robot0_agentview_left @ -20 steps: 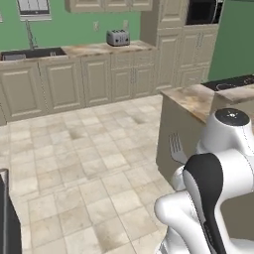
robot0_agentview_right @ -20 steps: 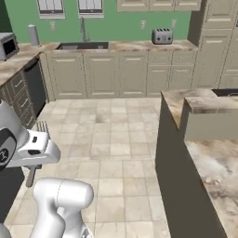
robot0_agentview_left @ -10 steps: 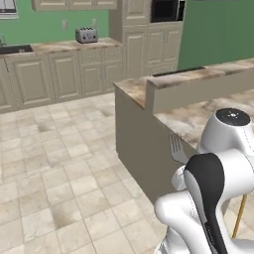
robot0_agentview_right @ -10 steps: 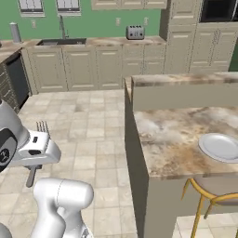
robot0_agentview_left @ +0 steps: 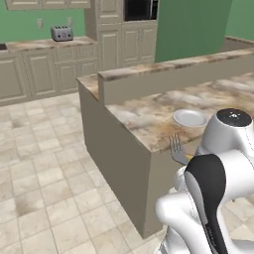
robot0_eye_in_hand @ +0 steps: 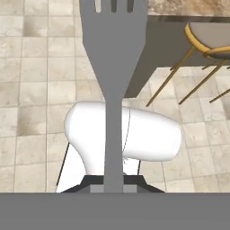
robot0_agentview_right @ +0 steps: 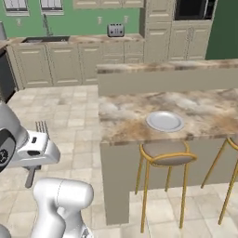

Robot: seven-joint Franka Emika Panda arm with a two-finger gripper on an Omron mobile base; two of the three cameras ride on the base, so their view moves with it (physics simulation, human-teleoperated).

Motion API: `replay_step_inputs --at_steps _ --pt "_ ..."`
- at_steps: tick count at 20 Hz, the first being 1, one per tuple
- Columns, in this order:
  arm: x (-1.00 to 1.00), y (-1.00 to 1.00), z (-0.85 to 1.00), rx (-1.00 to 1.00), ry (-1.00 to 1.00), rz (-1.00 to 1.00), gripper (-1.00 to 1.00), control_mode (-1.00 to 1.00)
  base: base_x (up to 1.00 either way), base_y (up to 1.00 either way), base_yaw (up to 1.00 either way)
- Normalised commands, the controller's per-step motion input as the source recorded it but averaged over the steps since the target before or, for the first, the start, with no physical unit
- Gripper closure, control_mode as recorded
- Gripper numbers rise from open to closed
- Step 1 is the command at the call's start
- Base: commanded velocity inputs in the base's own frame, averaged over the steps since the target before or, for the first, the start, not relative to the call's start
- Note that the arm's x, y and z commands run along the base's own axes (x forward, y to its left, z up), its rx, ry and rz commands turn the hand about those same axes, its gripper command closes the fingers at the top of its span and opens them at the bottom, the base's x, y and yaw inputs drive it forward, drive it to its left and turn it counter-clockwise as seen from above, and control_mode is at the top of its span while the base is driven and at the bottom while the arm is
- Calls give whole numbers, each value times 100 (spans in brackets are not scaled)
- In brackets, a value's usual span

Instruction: Take the fork and place it on the left side of the plate. Then take the spoon and place it on the right side of the plate. Make sure they're directly next to the plate.

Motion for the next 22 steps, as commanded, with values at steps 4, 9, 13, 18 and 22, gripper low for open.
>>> replay_step_inputs --at_steps 4,9,13,18,22 --pt "0 0 0 0 0 0 100 100 26 -80 0" --pt "0 0 0 0 0 0 100 100 77 -47 0" --pt "0 0 0 0 0 0 100 100 73 -33 1" --pt "0 0 0 0 0 0 100 100 72 -8 11" --pt "0 0 0 0 0 0 100 100 60 -26 25"
